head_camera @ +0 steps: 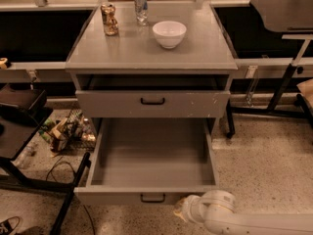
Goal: Close middle drawer
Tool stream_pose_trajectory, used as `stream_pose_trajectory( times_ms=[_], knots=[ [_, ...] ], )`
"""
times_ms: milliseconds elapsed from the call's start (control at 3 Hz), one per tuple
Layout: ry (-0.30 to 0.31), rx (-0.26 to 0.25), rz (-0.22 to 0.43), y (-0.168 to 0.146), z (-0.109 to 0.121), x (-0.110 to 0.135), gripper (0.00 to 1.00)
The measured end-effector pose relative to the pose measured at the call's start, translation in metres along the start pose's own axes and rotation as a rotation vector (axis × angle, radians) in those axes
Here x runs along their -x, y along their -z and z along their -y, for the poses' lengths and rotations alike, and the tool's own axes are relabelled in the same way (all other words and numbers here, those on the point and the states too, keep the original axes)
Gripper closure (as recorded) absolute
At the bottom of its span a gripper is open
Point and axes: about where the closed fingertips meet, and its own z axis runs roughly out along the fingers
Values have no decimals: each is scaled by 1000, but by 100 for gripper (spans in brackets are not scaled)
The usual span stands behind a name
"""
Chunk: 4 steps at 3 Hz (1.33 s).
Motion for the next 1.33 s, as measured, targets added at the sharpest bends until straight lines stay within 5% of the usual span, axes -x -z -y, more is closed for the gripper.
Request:
stream_pose_trajectory(
  times_ms=[1333],
  knots=[
    [95, -133, 66, -26, 58, 32, 100]
  ],
)
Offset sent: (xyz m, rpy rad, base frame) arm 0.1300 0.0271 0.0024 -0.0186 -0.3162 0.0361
